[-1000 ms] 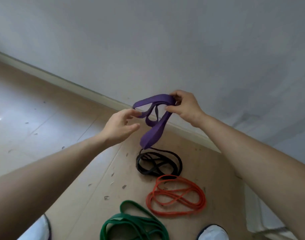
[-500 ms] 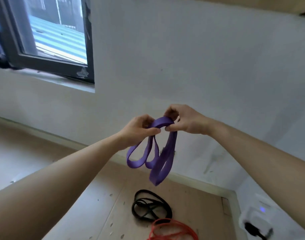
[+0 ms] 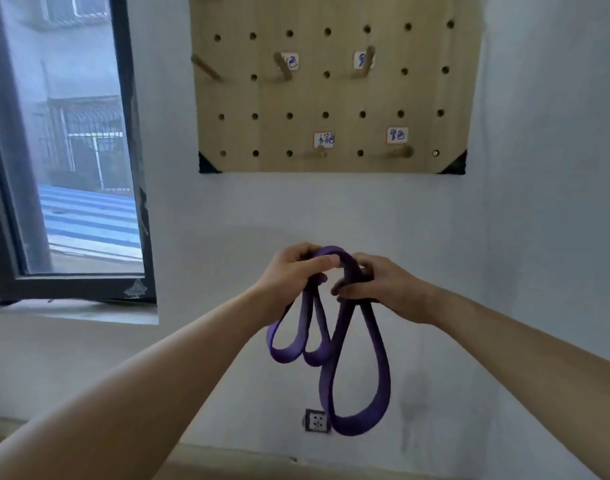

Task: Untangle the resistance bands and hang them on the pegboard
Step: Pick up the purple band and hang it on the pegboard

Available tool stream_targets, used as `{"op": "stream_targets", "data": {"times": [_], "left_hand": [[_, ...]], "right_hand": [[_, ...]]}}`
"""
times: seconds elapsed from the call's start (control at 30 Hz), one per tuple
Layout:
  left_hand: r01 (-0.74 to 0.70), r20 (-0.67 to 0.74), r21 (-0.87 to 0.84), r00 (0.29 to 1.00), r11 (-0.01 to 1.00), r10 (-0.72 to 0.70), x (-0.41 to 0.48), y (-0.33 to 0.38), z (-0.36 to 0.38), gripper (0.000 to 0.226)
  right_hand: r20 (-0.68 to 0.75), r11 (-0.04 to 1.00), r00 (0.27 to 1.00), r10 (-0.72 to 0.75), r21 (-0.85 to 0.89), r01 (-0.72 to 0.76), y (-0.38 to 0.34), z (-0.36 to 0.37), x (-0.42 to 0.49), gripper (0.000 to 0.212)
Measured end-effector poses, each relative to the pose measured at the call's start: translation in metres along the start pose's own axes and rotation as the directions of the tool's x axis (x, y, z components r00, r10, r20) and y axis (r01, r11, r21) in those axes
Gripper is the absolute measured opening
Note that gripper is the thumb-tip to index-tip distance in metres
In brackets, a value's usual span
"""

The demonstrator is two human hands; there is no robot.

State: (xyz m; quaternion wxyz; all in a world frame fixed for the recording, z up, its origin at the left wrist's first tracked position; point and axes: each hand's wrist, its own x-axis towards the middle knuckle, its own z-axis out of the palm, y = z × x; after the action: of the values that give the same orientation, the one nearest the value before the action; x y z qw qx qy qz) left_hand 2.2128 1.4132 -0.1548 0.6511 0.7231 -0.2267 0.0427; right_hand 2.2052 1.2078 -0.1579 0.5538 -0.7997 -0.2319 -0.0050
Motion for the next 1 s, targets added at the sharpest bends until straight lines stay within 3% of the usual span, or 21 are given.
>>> {"op": "stream_targets", "data": {"times": [0.17,0.37,0.6,0.8,1.0], "left_hand": [[-0.036,-0.058,-0.085,0.998,0.996,0.031,0.042,0.045,0.014,0.018],[-0.074,-0.085,-0.055,0.994,0.996,0.069,0.096,0.074,0.024,0.03],[-0.128,-0.057,-0.11,0.991,0.986,0.122,0.149,0.094,0.039,0.027],[-0.159,-0.108,-0.185,0.984,0.97,0.14,0.198,0.097,0.06,0.031],[-0.204,-0.197,-0.05,0.962,0.978,0.191,0.242,0.101,0.075,0.03]], "right_hand": [[-0.083,0.994,0.996,0.042,0.104,-0.034,-0.011,-0.045,-0.002,0.037],[-0.368,0.973,0.926,-0.081,0.171,0.153,-0.044,-0.092,0.018,0.039],[-0.59,0.932,0.747,-0.306,-0.027,0.36,-0.082,-0.141,0.044,0.026],[-0.67,0.925,0.646,-0.365,-0.179,0.336,-0.085,-0.173,0.077,0.019],[-0.707,0.93,0.605,-0.366,-0.267,0.252,-0.072,-0.202,0.109,0.02]]}}
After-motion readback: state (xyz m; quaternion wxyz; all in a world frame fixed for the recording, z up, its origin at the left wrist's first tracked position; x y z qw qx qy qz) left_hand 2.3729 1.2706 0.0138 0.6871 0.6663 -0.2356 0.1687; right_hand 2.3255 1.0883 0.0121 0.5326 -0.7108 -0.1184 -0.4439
